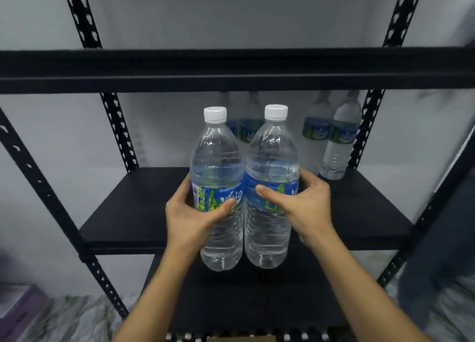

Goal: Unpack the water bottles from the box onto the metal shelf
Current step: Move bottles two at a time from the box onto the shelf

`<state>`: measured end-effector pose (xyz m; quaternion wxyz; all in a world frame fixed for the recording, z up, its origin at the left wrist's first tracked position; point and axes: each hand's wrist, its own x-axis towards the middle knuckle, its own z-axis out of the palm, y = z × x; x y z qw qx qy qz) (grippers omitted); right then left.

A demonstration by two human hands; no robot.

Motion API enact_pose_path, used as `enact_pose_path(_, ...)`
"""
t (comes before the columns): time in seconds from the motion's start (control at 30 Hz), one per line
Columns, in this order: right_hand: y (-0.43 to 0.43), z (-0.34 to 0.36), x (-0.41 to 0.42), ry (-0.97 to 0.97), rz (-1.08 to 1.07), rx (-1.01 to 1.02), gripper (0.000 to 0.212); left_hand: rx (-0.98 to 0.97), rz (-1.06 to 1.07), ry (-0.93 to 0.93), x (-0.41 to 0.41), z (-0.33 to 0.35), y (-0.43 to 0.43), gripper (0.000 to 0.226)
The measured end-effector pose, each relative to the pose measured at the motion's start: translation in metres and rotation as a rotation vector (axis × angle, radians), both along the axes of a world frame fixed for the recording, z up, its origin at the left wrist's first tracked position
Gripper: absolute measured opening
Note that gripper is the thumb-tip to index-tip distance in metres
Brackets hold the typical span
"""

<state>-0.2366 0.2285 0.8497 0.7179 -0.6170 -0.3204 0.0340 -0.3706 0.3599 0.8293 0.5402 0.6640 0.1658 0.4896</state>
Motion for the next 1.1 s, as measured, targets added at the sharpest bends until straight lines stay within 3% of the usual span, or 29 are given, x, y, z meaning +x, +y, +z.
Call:
enact_pose_path(0.57,0.08,-0.027,0.082,0.053,-0.074,-0.077,0.05,-0.061,0.061,0.017,0.092,-0.028,0.068,0.058)
enact_pose_path(0.8,0.081,-0.039,0.093,0.059,-0.068,-0.044,0.052,-0.032,-0.006,-0.002,0.105,-0.038,0.077,0.063)
enact_pose_path(0.97,0.078,-0.055,0.095,0.025,-0.007,-0.058,0.072,-0.035,-0.053,0.006,0.101,-0.048,0.078,0.068)
enact_pose_path(1.1,0.062,-0.098,0.093,0.063,0.049,-0.088,0.092,-0.026,-0.088,0.094,0.088,-0.077,0.079,0.092)
